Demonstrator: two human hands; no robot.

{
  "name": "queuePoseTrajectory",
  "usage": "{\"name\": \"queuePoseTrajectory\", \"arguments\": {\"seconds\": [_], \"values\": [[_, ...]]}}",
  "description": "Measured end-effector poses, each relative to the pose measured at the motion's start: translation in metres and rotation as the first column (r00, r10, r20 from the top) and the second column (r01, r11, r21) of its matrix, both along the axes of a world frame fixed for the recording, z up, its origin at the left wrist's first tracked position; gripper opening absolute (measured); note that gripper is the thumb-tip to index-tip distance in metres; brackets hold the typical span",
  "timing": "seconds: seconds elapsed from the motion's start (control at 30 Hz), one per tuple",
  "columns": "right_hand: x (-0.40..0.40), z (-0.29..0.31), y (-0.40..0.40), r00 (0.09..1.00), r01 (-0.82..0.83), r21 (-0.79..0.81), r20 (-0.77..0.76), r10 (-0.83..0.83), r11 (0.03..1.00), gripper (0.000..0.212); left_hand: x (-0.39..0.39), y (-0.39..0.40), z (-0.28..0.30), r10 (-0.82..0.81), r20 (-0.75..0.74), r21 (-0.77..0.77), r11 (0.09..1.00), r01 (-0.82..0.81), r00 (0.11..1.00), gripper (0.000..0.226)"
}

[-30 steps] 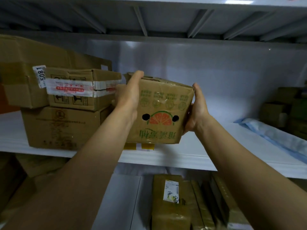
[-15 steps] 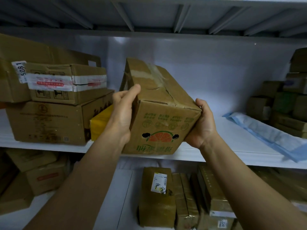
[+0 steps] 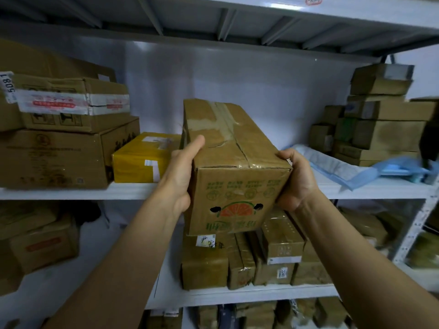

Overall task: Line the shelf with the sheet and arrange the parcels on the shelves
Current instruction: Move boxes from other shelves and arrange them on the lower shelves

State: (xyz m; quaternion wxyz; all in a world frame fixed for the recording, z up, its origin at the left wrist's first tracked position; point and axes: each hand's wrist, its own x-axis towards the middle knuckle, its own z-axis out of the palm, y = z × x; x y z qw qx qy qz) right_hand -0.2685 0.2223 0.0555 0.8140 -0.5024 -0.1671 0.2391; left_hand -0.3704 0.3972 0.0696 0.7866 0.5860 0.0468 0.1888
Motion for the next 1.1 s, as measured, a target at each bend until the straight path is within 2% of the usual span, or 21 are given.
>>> {"name": "queuePoseTrajectory", "arguments": {"seconds": [0.1,0.2,0.3,0.37,0.43,0.5,0.57,0.7,0.77,0.9,1.0,1.03,1.1], "values": [[-0.023,-0.011,-0.017,0.999,0.008,-0.056,0.034,-0.006,0.998,0.028,-0.019,0.0,-0.021,-0.007,-0.126,-0.016,1.0,0.005,0.992,0.027],[-0.043,-0.027,-0.033,1.0,0.027,-0.126,0.009,-0.026,0.992,0.026,-0.035,-0.001,-0.042,-0.023,-0.239,0.018,0.999,0.029,0.971,0.059],[-0.057,-0.043,-0.043,0.999,0.034,-0.236,-0.033,-0.042,0.971,0.033,-0.044,-0.006,-0.053,-0.063,-0.275,0.094,0.991,0.092,0.959,0.058],[-0.069,-0.054,-0.049,0.999,0.045,-0.319,-0.015,-0.053,0.947,0.043,-0.053,-0.011,-0.059,-0.102,-0.298,0.121,0.982,0.143,0.949,0.054],[-0.079,-0.066,-0.056,0.999,0.044,-0.406,0.01,-0.044,0.913,0.07,-0.06,-0.015,-0.07,-0.142,-0.331,0.123,0.974,0.192,0.933,0.051],[-0.088,-0.081,-0.062,0.999,0.038,-0.468,-0.003,-0.045,0.883,0.082,-0.065,-0.017,-0.085,-0.173,-0.386,0.109,0.967,0.231,0.906,0.046],[-0.097,-0.096,-0.067,0.997,0.008,-0.505,-0.061,-0.045,0.863,0.078,-0.069,-0.018,-0.102,-0.196,-0.462,0.117,0.953,0.279,0.865,0.034],[-0.11,-0.132,-0.07,0.98,-0.046,-0.598,-0.183,-0.081,0.8,0.053,-0.078,-0.018,-0.136,-0.251,-0.582,0.076,0.93,0.359,0.774,0.019],[-0.111,-0.15,-0.067,0.965,-0.069,-0.607,-0.242,-0.102,0.791,0.052,-0.079,-0.016,-0.151,-0.253,-0.613,0.047,0.934,0.354,0.749,0.018],[-0.102,-0.171,-0.051,0.962,-0.056,-0.622,-0.244,-0.125,0.781,0.074,-0.07,-0.006,-0.171,-0.214,-0.626,0.044,0.951,0.307,0.75,0.025],[-0.087,-0.179,-0.035,0.958,-0.056,-0.631,-0.253,-0.137,0.774,0.091,-0.059,0.003,-0.179,-0.149,-0.636,0.025,0.977,0.213,0.757,0.024],[-0.081,-0.182,-0.03,0.956,-0.076,-0.623,-0.267,-0.12,0.779,0.09,-0.054,0.007,-0.181,-0.129,-0.633,0.004,0.986,0.17,0.764,0.023],[-0.07,-0.181,-0.02,0.952,-0.086,-0.592,-0.287,-0.11,0.801,0.064,-0.041,0.016,-0.184,-0.126,-0.607,-0.063,0.992,0.11,0.785,0.026]]}}
